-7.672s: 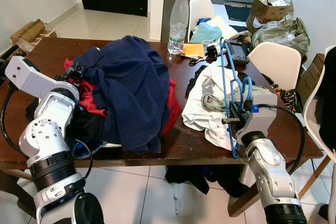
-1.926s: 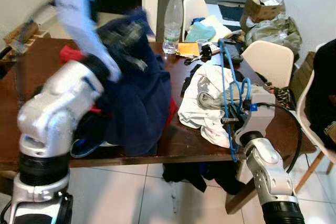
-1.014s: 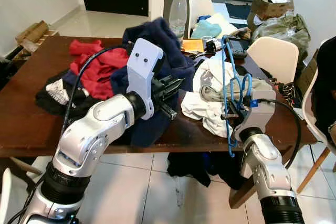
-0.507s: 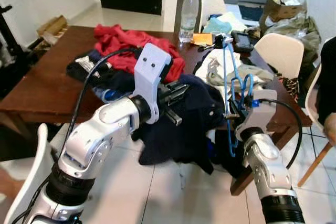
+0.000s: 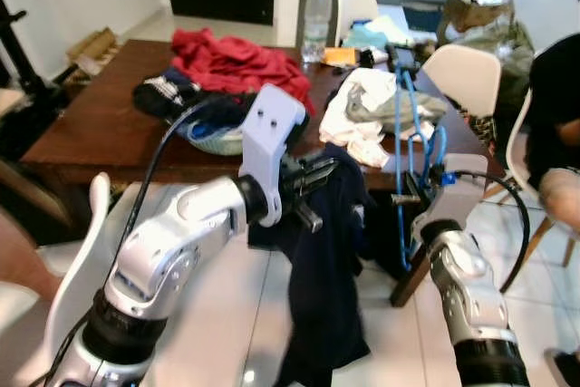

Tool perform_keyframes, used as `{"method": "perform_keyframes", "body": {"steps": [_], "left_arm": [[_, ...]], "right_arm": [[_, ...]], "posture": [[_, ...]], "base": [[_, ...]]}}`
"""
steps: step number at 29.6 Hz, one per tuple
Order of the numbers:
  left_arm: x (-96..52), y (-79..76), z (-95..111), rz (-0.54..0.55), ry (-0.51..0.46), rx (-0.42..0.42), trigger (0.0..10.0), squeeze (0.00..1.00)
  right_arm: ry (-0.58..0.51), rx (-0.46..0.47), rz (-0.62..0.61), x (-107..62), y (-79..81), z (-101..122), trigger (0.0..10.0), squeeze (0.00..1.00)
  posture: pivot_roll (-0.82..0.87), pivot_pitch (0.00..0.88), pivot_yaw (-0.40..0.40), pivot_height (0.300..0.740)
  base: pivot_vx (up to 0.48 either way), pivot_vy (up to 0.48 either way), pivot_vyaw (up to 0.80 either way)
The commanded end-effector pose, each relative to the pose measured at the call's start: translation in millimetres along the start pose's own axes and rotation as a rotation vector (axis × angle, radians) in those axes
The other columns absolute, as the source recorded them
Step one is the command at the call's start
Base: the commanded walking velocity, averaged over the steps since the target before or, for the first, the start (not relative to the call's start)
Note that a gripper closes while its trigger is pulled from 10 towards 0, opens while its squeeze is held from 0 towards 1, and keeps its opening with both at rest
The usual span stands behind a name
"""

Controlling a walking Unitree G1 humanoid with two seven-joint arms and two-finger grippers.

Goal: Hang hanger

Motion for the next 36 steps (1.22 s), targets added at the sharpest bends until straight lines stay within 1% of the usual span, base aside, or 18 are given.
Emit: {"method": "perform_keyframes", "body": {"steps": [1, 5, 6, 8, 9, 11, 14, 16, 17, 18, 20, 22, 29, 30, 32, 34, 35, 36], "left_arm": [[2.0, -3.6, -2, -0.018, -0.003, 0.011, 10.0, 0.0], [-1.2, 18.9, -27, 0.067, 0.061, 0.005, 10.0, 0.0], [-8.0, 39.1, -48, 0.146, 0.105, 0.011, 10.0, 0.0], [-41.8, 89.1, -101, 0.351, 0.211, -0.012, 10.0, 0.0], [-41.8, 89.1, -101, 0.351, 0.211, -0.012, 10.0, 0.0], [-77.0, 119.1, -139, 0.496, 0.294, -0.025, 10.0, 0.0], [-88.8, 127.0, -149, 0.539, 0.321, -0.026, 10.0, 0.0], [-136.5, 147.6, -193, 0.713, 0.408, -0.071, 10.0, 0.0], [-158.4, 149.8, -215, 0.781, 0.451, -0.088, 10.0, 0.0], [-158.4, 149.8, -215, 0.781, 0.451, -0.088, 10.0, 0.0], [-180.4, 147.5, -237, 0.843, 0.483, -0.111, 10.0, 0.0], [-188.2, 143.1, -247, 0.866, 0.484, -0.138, 10.0, 0.0], [-200.0, 133.8, -266, 0.889, 0.507, -0.169, 10.0, 0.0], [-206.8, 125.3, -280, 0.905, 0.507, -0.229, 10.0, 0.0], [-215.6, 123.7, -286, 0.98, 0.368, -0.409, 10.0, 0.0], [-215.6, 123.7, -286, 0.98, 0.368, -0.409, 10.0, 0.0], [-218.0, 125.8, -286, 0.995, 0.33, -0.449, 10.0, 0.0], [-218.0, 125.8, -286, 0.995, 0.33, -0.449, 10.0, 0.0]], "right_arm": [[0.039, -0.004, -0.019, -3.0, -5.6, -10, 10.0, 0.0], [0.086, -0.031, -0.049, -4.3, -13.5, -20, 10.0, 0.0], [0.123, -0.051, -0.07, -6.5, -20.0, -29, 10.0, 0.0], [0.24, -0.103, -0.118, -19.3, -36.5, -62, 10.0, 0.0], [0.24, -0.103, -0.118, -19.3, -36.5, -62, 10.0, 0.0], [0.327, -0.125, -0.149, -33.8, -47.9, -88, 10.0, 0.0], [0.351, -0.127, -0.158, -38.8, -50.9, -95, 10.0, 0.0], [0.469, -0.135, -0.167, -67.1, -55.0, -133, 10.0, 0.0], [0.533, -0.131, -0.165, -85.4, -53.5, -153, 10.0, 0.0], [0.533, -0.131, -0.165, -85.4, -53.5, -153, 10.0, 0.0], [0.612, -0.118, -0.157, -109.8, -48.8, -177, 10.0, 0.0], [0.657, -0.11, -0.139, -126.1, -42.5, -192, 10.0, 0.0], [0.709, -0.066, -0.102, -153.5, -30.3, -212, 10.0, 0.0], [0.733, -0.017, -0.08, -169.4, -22.0, -223, 10.0, 0.0], [0.776, 0.065, -0.069, -194.2, -11.8, -238, 10.0, 0.0], [0.776, 0.065, -0.069, -194.2, -11.8, -238, 10.0, 0.0], [0.783, 0.175, -0.124, -201.3, -13.9, -243, 10.0, 0.0], [0.783, 0.175, -0.124, -201.3, -13.9, -243, 10.0, 0.0]], "posture": [[0.11, 0.038, -0.029, 0.74], [0.1, 0.037, -0.029, 0.74], [0.1, 0.039, -0.031, 0.74], [0.09, 0.044, -0.035, 0.74], [0.09, 0.044, -0.035, 0.74], [0.09, 0.049, -0.041, 0.74], [0.09, 0.049, -0.041, 0.74], [0.09, 0.058, -0.044, 0.74], [0.08, 0.06, -0.043, 0.74], [0.08, 0.06, -0.043, 0.74], [0.08, 0.066, -0.04, 0.74], [0.08, 0.069, -0.04, 0.74], [0.07, 0.079, -0.042, 0.74], [0.07, 0.094, -0.043, 0.74], [0.07, 0.096, -0.042, 0.74], [0.07, 0.096, -0.042, 0.74], [0.07, 0.096, -0.041, 0.74], [0.07, 0.096, -0.041, 0.74]], "base": [[-0.311, 0.0, -0.8], [-0.138, 0.0, -0.8], [0.0, 0.0, -0.8], [0.0, 0.0, -0.8], [0.0, 0.0, -0.8], [0.0, 0.0, -0.8], [0.0, 0.0, -0.8], [0.0, 0.0, -0.8], [0.0, 0.0, -0.8], [0.0, 0.0, -0.8], [0.0, 0.0, -0.8], [0.0, 0.0, -0.8], [0.0, 0.0, -0.8], [0.0, 0.0, -0.8], [0.0, 0.0, -0.8], [0.0, 0.0, -0.8], [0.0, 0.0, -0.8], [0.0, 0.0, -0.8]]}}
Point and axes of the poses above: a point about 5 cm out from each wrist's last joint towards the gripper, its own x axis pointing out of the wrist towards the gripper, its own z axis along the axis of the wrist's last joint, y = z × x, the point moved 6 cm from there along x, pointing out of the wrist towards the gripper, and after that the axes turned 13 degrees about -x, right-handed, at the moved point
